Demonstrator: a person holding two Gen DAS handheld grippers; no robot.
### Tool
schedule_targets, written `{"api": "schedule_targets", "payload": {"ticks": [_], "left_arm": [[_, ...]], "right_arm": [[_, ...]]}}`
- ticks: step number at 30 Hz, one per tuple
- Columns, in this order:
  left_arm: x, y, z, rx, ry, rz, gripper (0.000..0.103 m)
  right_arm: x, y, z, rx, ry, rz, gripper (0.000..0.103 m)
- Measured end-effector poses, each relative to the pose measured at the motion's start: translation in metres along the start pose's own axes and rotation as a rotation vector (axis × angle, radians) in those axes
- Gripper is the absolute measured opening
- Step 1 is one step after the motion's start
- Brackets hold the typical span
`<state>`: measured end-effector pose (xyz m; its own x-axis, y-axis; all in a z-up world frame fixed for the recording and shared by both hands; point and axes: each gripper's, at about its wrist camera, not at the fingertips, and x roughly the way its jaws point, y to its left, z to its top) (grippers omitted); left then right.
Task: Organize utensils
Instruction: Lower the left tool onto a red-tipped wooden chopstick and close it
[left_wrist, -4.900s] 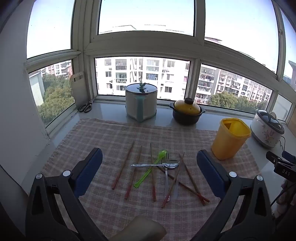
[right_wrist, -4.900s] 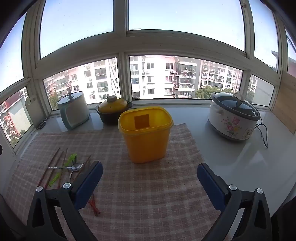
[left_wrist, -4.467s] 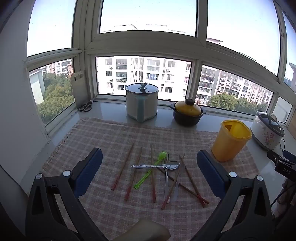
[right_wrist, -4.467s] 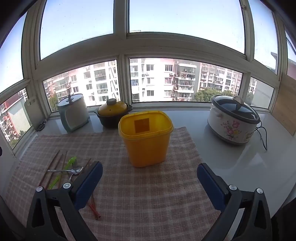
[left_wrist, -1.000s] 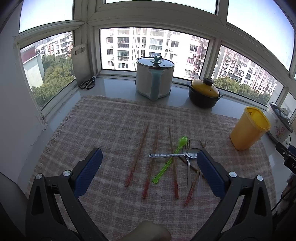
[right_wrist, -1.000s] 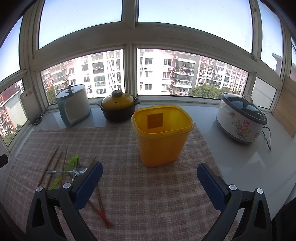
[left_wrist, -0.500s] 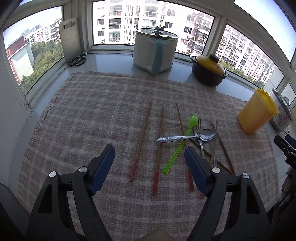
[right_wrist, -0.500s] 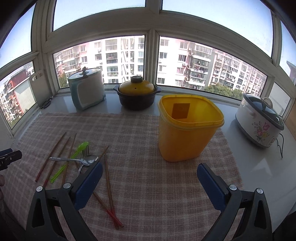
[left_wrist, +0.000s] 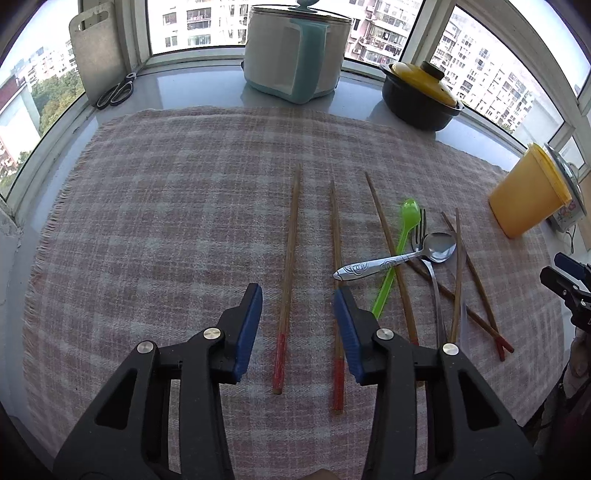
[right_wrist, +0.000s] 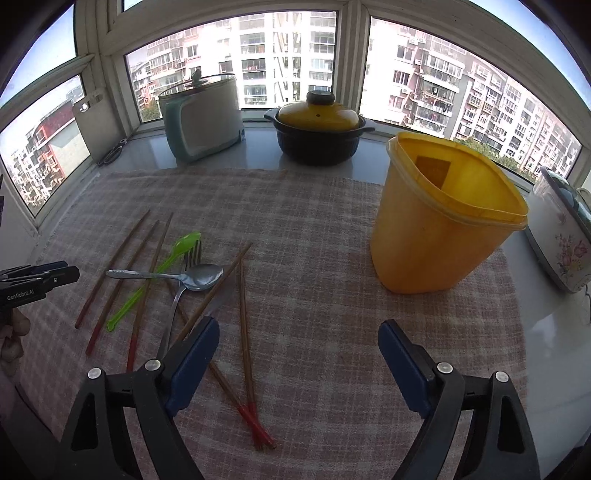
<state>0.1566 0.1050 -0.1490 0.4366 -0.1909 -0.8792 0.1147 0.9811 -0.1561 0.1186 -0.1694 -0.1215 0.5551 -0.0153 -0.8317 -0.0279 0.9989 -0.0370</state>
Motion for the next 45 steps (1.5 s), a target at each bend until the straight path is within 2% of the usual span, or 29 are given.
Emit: {"api": "schedule_targets", "payload": {"ticks": [5, 9, 17, 20, 34, 45], "left_arm": [[0.011, 0.006, 0.003, 0.013, 0.018, 0.000, 0.039], [0.014, 0.013, 0.007, 0.004, 0.023, -0.016, 0.035], [0.021, 0.022, 0.017, 0.001, 0.028, -0.044, 0.035], [0.024, 0.023, 0.022, -0.001, 0.029, -0.044, 0.035], [0.035, 0.016, 0.043, 0.008, 0.041, -0.032, 0.035], [0.050, 0.014, 0.052, -0.010, 0.066, -0.059, 0.035]], "right_arm": [[0.018, 0.002, 0.002, 0.022, 0.043, 0.025, 0.080], [0.028, 0.007, 0.001, 0.003, 0.068, 0.025, 0.075], [0.038, 0.008, -0.002, 0.009, 0.072, 0.067, 0.074], [0.045, 0.008, 0.000, 0.008, 0.109, 0.063, 0.065], [0.053, 0.002, 0.005, 0.010, 0.143, 0.049, 0.065], [0.060, 0.008, 0.009, 0.016, 0.155, 0.081, 0.056]]}}
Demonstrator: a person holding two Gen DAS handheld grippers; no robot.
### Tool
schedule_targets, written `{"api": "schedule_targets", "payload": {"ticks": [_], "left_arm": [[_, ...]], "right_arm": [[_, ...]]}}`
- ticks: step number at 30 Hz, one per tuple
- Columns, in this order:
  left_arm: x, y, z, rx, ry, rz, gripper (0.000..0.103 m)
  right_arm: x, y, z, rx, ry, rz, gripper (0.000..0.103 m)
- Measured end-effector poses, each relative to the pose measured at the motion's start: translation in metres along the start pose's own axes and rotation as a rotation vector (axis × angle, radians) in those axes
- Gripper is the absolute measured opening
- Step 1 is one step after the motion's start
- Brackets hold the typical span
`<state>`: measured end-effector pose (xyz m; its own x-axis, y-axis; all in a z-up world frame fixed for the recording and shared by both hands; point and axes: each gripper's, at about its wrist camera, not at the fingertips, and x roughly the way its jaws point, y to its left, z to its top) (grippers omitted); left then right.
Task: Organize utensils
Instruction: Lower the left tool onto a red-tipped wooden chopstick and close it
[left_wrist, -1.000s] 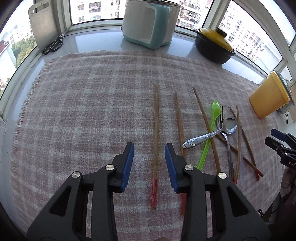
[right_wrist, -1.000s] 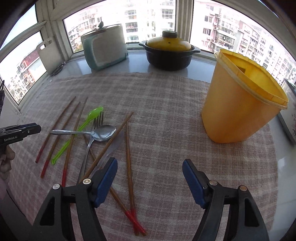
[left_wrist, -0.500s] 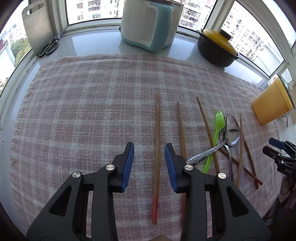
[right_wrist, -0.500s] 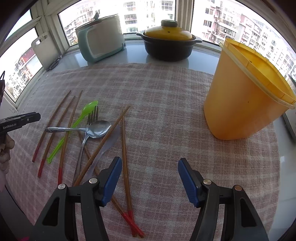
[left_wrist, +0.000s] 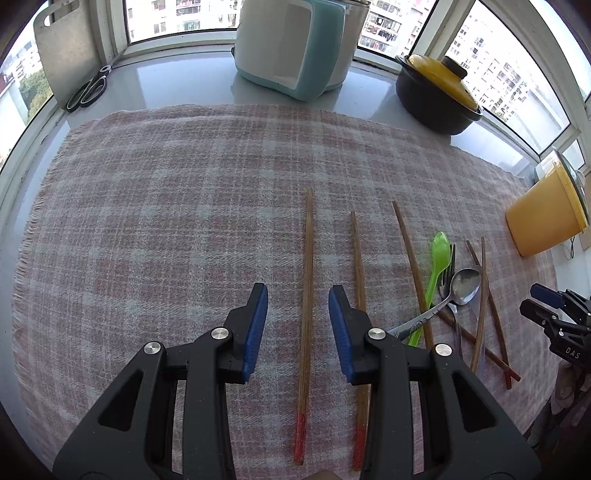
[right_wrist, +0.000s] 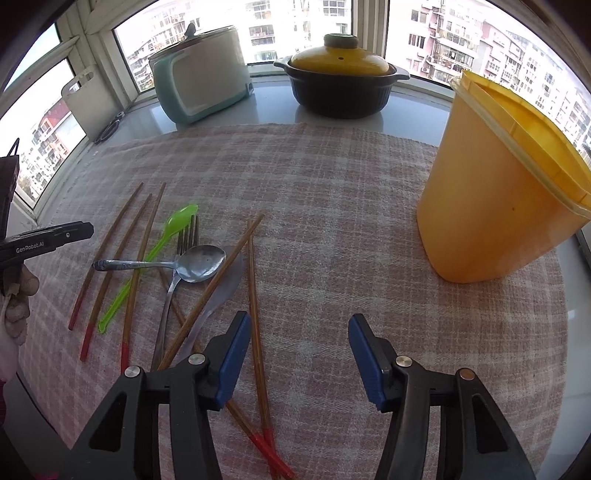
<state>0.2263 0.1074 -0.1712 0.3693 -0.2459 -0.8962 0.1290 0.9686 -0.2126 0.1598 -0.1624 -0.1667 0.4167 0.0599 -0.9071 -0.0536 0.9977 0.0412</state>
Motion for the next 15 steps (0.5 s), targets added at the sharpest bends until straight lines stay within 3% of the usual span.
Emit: {"api": "schedule_targets", "payload": {"ticks": [7, 15], "left_arm": [[0.011, -0.001, 0.007, 0.000, 0.028, -0.022, 0.035], [0.030, 0.002, 0.011, 0.008, 0.076, -0.029, 0.035]], "right_arm": [[0.008, 0.001, 0.004, 0.021, 0.026, 0.046, 0.044], [0.022, 0.011, 0.013, -0.009, 0.063, 0.071, 0.038]]}}
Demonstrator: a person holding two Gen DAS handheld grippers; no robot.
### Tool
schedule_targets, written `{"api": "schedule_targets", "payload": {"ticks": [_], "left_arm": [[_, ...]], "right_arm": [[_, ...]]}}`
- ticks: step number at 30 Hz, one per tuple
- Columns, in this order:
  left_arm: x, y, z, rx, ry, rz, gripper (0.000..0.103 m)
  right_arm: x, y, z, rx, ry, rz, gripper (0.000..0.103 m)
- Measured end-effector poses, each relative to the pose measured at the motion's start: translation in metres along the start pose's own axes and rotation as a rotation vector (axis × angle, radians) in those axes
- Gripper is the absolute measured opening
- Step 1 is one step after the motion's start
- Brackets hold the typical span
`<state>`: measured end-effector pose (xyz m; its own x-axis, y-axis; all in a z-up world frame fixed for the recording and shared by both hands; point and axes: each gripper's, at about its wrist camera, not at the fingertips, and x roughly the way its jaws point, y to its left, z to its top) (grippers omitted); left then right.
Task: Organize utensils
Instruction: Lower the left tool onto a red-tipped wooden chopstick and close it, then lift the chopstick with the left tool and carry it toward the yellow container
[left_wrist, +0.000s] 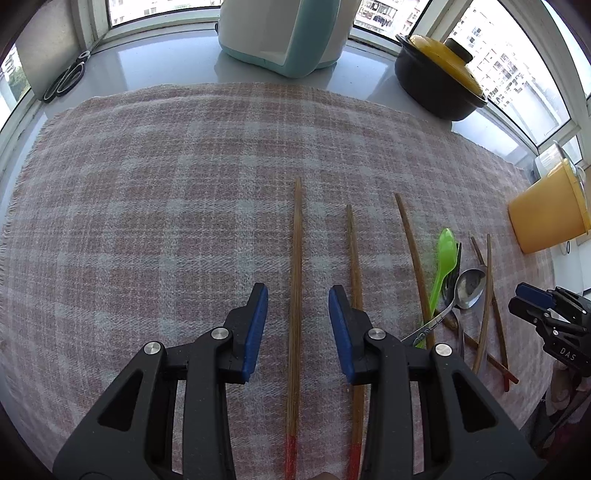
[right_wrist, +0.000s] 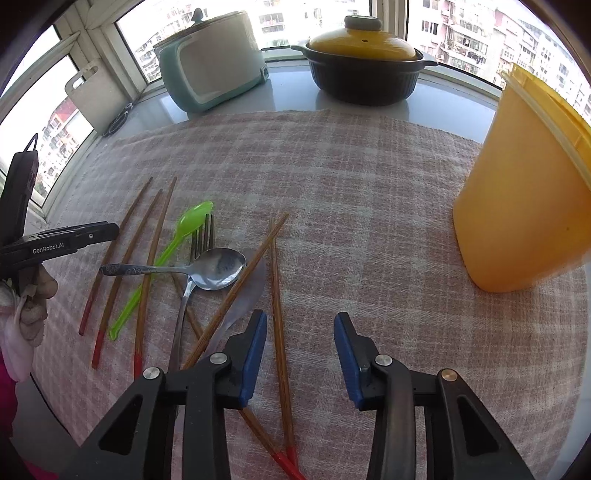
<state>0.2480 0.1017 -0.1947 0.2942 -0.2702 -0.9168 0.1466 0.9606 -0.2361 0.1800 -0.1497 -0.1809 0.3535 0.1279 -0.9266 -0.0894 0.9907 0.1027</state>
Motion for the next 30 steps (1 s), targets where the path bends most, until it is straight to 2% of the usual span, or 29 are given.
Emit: {"api": "schedule_targets", "payload": {"ticks": [10, 14, 18, 24, 26, 30], "left_arm": [[0.012, -0.007, 0.006, 0.044, 0.005, 0.034, 0.034], [0.018, -0.015, 0.012, 0.067, -0.002, 0.066, 0.027], [0.022, -0.018, 0.016, 0.072, -0.009, 0.092, 0.014], [0.027, -0.017, 0.020, 0.069, -0.019, 0.104, 0.008], [0.027, -0.016, 0.020, 0.063, -0.022, 0.105, 0.007], [0.026, -0.009, 0.019, 0.036, -0.024, 0.092, 0.005]], "right_arm": [[0.023, 0.010, 0.010, -0.059, 0.079, -0.030, 0.029], [0.029, 0.017, 0.014, -0.093, 0.096, -0.072, 0.027], [0.035, 0.024, 0.015, -0.123, 0.112, -0.091, 0.025], [0.039, 0.030, 0.018, -0.152, 0.113, -0.110, 0.021], [0.038, 0.031, 0.019, -0.161, 0.112, -0.117, 0.012], [0.038, 0.030, 0.019, -0.160, 0.107, -0.120, 0.004]]}}
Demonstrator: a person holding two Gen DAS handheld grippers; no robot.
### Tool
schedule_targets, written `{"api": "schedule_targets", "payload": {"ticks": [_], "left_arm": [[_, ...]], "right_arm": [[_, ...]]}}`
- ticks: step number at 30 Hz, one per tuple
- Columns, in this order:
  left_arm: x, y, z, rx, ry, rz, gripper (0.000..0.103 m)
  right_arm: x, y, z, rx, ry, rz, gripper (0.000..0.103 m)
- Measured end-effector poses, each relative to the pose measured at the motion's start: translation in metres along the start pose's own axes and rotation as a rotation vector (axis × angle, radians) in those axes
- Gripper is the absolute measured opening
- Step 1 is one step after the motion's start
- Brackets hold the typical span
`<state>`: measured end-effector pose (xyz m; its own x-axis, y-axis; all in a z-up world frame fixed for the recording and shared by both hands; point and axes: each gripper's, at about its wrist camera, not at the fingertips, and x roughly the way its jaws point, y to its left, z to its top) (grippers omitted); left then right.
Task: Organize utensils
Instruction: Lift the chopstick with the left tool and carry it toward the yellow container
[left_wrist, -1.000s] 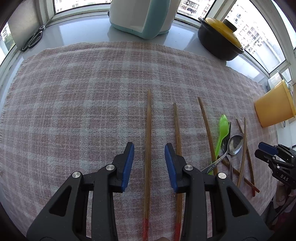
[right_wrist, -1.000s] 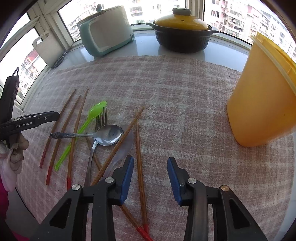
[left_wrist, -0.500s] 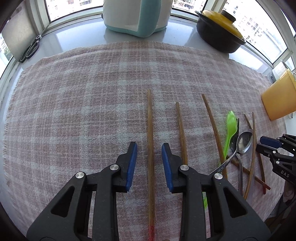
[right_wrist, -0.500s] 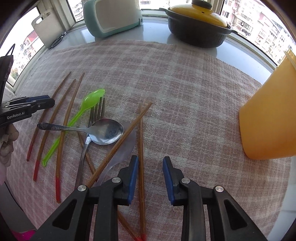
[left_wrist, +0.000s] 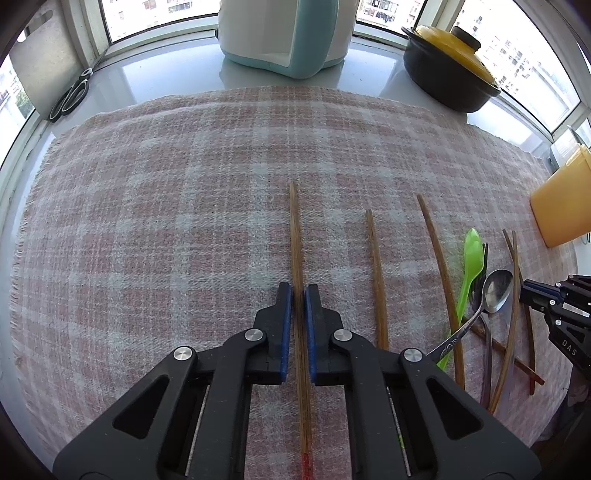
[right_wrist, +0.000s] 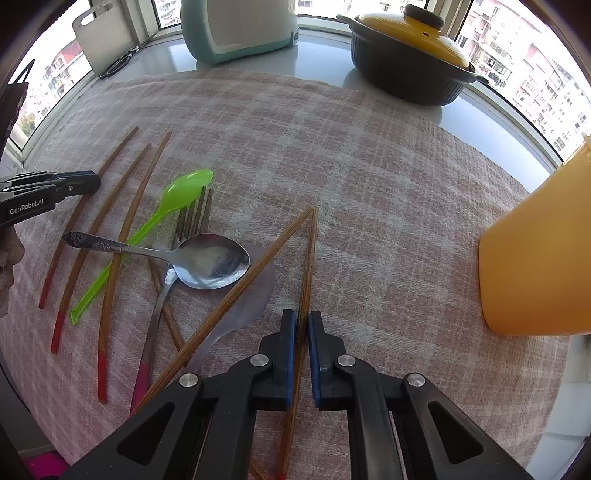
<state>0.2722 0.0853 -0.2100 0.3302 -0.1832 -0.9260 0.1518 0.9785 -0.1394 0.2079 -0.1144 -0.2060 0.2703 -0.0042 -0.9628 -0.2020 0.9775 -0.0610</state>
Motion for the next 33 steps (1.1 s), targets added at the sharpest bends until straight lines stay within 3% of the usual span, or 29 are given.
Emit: {"api": "schedule_targets", "payload": {"ticks": [8, 20, 33], "left_arm": [[-0.005, 0.020, 0.001, -0.051, -0.009, -0.013, 0.004], [-0.047, 0.034, -0.006, -0.088, -0.106, -0.002, 0.004], [-0.115, -0.019, -0.041, -0.108, -0.211, -0.024, 0.004]], "right_arm": [[-0.007, -0.015, -0.005, 0.056, -0.028, 0.033, 0.004], [-0.045, -0.026, -0.015, 0.099, -0.129, 0.063, 0.003], [-0.085, -0.048, -0.029, 0.102, -0.225, 0.080, 0.003]]}}
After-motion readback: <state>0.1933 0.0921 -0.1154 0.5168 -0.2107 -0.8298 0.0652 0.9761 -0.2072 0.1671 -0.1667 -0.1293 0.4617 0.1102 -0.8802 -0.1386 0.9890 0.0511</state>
